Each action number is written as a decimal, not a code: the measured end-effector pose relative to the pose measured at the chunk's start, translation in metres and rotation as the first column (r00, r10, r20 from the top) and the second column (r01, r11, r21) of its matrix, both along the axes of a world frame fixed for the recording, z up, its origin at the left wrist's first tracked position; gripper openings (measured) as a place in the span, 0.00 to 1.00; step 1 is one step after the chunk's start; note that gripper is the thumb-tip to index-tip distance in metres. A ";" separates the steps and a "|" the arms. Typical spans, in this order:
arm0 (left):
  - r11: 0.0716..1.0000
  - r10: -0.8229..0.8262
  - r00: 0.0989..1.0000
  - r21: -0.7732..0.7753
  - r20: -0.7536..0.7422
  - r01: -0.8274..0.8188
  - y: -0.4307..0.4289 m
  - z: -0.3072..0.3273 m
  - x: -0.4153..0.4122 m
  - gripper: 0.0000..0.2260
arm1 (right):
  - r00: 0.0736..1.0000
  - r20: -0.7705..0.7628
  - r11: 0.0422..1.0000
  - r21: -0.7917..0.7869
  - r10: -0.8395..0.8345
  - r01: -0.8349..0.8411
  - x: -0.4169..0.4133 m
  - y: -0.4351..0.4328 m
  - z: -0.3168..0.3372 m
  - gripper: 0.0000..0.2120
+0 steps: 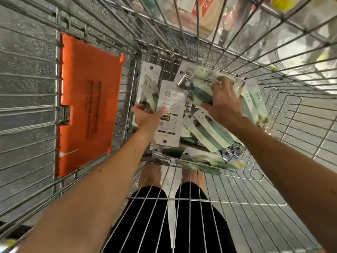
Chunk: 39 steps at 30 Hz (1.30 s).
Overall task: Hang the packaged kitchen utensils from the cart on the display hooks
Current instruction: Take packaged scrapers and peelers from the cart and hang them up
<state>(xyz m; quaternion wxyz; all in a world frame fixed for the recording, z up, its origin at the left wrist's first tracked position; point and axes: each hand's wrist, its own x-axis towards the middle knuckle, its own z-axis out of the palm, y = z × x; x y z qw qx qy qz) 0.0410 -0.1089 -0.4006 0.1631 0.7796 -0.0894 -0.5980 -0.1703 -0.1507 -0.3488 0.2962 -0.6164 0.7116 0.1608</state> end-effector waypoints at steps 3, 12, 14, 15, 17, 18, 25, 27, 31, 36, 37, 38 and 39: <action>0.995 -0.086 0.979 0.027 -0.185 0.092 -0.005 0.000 -0.001 0.22 | 0.998 0.047 0.999 -0.031 -0.042 0.044 0.007 0.020 0.001 0.30; 0.966 -0.260 0.957 -0.039 -0.125 0.257 0.007 0.052 0.004 0.21 | 0.821 0.149 0.834 0.143 -0.551 0.534 0.042 0.080 0.035 0.26; 0.948 -0.315 0.942 -0.079 -0.113 0.307 0.008 0.080 0.011 0.22 | 0.653 0.216 0.687 0.268 -0.726 0.675 0.051 0.088 0.056 0.25; 0.935 -0.348 0.932 -0.106 -0.100 0.337 0.008 0.092 0.014 0.20 | 0.568 0.243 0.617 0.320 -0.787 0.719 0.055 0.092 0.066 0.27; 0.897 -0.428 0.900 -0.161 -0.083 0.411 0.004 0.125 0.019 0.22 | 0.425 0.295 0.513 0.381 -0.856 0.769 0.060 0.096 0.089 0.29; 0.883 -0.450 0.888 -0.193 -0.089 0.428 0.002 0.147 0.018 0.19 | 0.344 0.350 0.472 0.408 -0.871 0.781 0.062 0.097 0.102 0.26; 0.692 -0.675 0.719 -0.477 -0.162 0.542 0.005 0.264 -0.001 0.28 | -0.276 0.604 0.295 0.675 -0.748 0.676 0.045 0.110 0.218 0.09; 0.662 -0.705 0.689 -0.505 -0.169 0.554 0.010 0.293 -0.016 0.34 | -0.358 0.609 0.275 0.704 -0.707 0.655 0.034 0.121 0.245 0.10; 0.544 -0.781 0.618 -0.585 -0.091 0.601 0.029 0.344 -0.058 0.29 | -0.417 0.667 0.293 0.687 -0.617 0.665 -0.002 0.155 0.288 0.06; 0.520 -0.791 0.603 -0.628 -0.100 0.578 0.079 0.401 -0.117 0.11 | -0.423 0.750 0.315 0.619 -0.508 0.719 -0.071 0.217 0.319 0.09; 0.497 -0.803 0.591 -0.635 -0.077 0.592 0.092 0.409 -0.130 0.12 | -0.408 0.767 0.323 0.598 -0.495 0.733 -0.084 0.231 0.323 0.10; 0.473 -0.814 0.578 -0.645 -0.058 0.600 0.106 0.416 -0.143 0.12 | -0.393 0.785 0.326 0.574 -0.479 0.751 -0.097 0.246 0.328 0.12; 0.450 -0.819 0.572 -0.659 -0.038 0.602 0.121 0.424 -0.160 0.11 | -0.383 0.801 0.323 0.553 -0.460 0.768 -0.109 0.262 0.335 0.12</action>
